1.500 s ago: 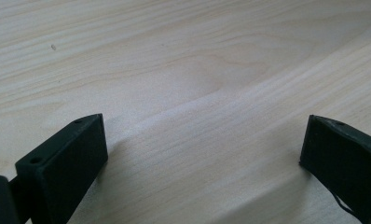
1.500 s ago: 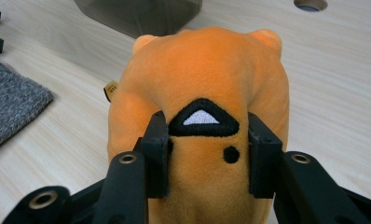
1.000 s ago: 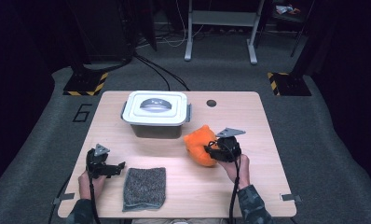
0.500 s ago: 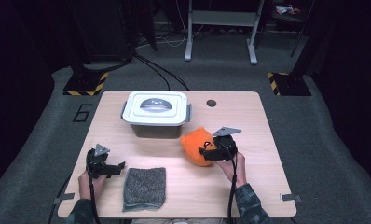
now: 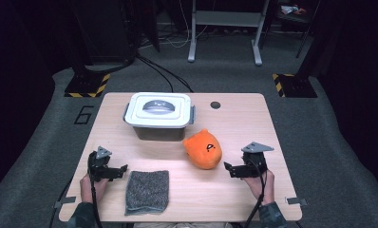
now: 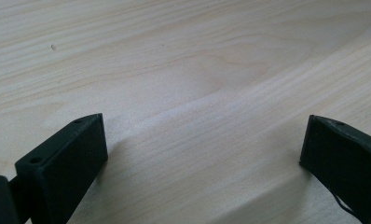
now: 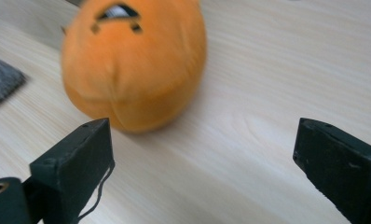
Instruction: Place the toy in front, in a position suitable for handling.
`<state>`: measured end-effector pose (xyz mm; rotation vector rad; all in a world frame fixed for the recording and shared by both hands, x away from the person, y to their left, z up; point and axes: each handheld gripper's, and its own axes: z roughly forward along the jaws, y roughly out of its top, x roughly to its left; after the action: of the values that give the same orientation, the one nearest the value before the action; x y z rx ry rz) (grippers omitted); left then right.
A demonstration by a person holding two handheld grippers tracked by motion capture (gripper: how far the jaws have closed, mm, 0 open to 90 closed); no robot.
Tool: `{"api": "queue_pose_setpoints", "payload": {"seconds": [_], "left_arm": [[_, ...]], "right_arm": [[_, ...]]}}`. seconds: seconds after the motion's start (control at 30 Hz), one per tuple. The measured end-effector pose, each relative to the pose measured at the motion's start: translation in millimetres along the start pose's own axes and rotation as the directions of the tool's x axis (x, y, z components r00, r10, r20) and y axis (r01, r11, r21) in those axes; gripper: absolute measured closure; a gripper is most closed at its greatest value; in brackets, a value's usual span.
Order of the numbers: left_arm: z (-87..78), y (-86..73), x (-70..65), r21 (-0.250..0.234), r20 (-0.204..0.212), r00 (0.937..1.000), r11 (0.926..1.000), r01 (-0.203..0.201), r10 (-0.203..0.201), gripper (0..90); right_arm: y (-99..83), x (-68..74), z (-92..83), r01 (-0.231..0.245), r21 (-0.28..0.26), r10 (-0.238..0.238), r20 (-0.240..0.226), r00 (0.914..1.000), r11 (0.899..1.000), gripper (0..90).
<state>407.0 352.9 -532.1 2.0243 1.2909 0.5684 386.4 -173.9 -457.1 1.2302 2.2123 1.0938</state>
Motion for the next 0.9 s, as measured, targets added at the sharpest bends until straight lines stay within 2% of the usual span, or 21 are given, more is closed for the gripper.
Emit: {"api": "queue_pose_setpoints", "payload": {"seconds": [0.1,0.2,0.3,0.43,0.57,0.63,0.73,0.83,0.9], "left_arm": [[-0.1,0.5,0.5,0.006,0.001,1.0,1.0,-0.003,0.003,0.2],[0.3,0.6,0.7,0.003,0.001,1.0,1.0,-0.002,0.002,0.2],[-0.4,1.1,1.4,0.015,0.011,0.9999,0.9999,-0.004,0.004,0.2],[0.6,1.5,1.6,0.006,0.005,1.0,1.0,-0.003,0.003,0.0],[0.5,2.0,0.6,0.012,-0.003,1.0,0.9999,0.006,-0.006,0.1],[-1.0,3.3,0.5,0.034,-0.001,1.0,0.9994,0.0,0.0,0.4],[-2.6,4.5,-0.2,0.038,-0.009,0.9999,0.9993,0.007,-0.007,0.2],[-10.4,7.8,-4.5,0.013,0.013,0.9995,0.9995,0.027,-0.027,0.2],[-19.7,11.7,-11.0,0.002,0.02,0.9997,0.9999,0.014,-0.014,0.1]], "right_arm": [[-18.3,-9.8,-4.9,-0.019,0.017,0.019,0.031,0.9994,1.0,2.5],[-38.1,-22.7,-7.6,-0.063,0.032,0.061,0.072,0.9955,0.997,1.7],[-56.4,-33.3,-8.4,-0.079,0.047,0.072,0.128,0.9892,0.996,1.4],[-79.6,-45.3,-7.5,-0.092,0.064,0.077,0.197,0.9773,0.994,1.2],[-90.9,-52.3,-5.2,-0.093,0.068,0.076,0.221,0.9722,0.993,1.7],[-90.9,-53.2,-5.4,-0.085,0.065,0.068,0.228,0.9714,0.994,2.0],[-90.9,-55.1,-3.6,-0.095,0.078,0.075,0.226,0.9711,0.992,1.3],[-91.3,-57.7,-2.4,-0.108,0.074,0.089,0.216,0.9722,0.991,0.2],[-91.3,-59.1,-1.8,-0.119,0.078,0.101,0.212,0.9721,0.99,0.0]]}}
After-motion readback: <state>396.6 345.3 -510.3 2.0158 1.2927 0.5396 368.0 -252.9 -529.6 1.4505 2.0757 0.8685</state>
